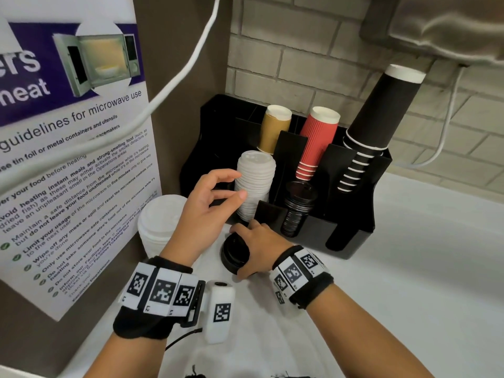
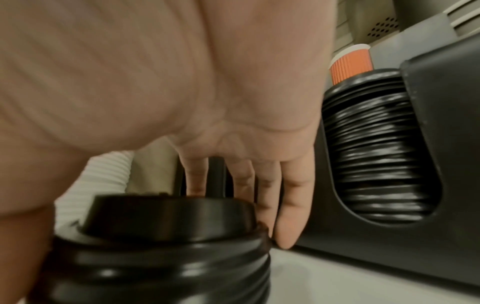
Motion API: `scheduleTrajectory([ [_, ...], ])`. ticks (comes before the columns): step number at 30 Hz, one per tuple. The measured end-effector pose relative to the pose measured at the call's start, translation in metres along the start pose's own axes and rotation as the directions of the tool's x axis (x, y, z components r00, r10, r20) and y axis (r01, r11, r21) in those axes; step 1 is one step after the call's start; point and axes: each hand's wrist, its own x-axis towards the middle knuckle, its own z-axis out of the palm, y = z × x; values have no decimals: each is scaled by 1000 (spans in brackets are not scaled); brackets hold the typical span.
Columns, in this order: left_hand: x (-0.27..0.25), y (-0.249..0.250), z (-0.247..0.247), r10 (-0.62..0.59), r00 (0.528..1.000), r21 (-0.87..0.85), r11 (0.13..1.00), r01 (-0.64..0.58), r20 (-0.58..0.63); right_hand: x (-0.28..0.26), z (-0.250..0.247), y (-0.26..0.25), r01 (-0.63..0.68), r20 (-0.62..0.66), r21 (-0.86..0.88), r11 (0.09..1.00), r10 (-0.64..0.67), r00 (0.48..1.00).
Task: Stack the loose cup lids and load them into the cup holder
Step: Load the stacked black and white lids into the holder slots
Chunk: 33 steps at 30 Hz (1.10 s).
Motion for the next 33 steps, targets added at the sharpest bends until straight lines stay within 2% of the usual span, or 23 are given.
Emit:
scheduleTrajectory([
  [4,1,-1,-2,8,1000,-1,1000,-8,-5,0,0,5,4,-9,50,999,-4,1000],
  [7,1,-1,-1,8,1000,-2,1000,-8,-8,-5,-4,8,9,-61,85,996,-4,998],
  [9,0,-1,-1,13,1000,-4,1000,-13,-12,-13,-14,13,58,-124,209,976,-32,992],
  [11,-1,1,-3,19,1000,-14,1000,-18,16,-25,-26,18,183,-232,426,886,-89,969],
  [14,-4,1,-4,-24,979,1,1000,24,204,-49,-44,18,365,-381,697,618,-113,918],
  [16,-6,0,-3,-66,943,18,998,64,327,-62,-53,14,433,-436,737,518,-125,891],
  [18,-8,1,1,-71,929,-17,996,82,362,-69,-58,10,471,-467,741,479,-136,874],
  [22,-8,2,5,-2,934,-122,991,49,358,-74,-63,9,476,-481,748,463,-117,869],
  [33,-4,-3,8,12,945,-86,996,17,328,-75,-61,4,512,-559,693,507,-69,826],
])
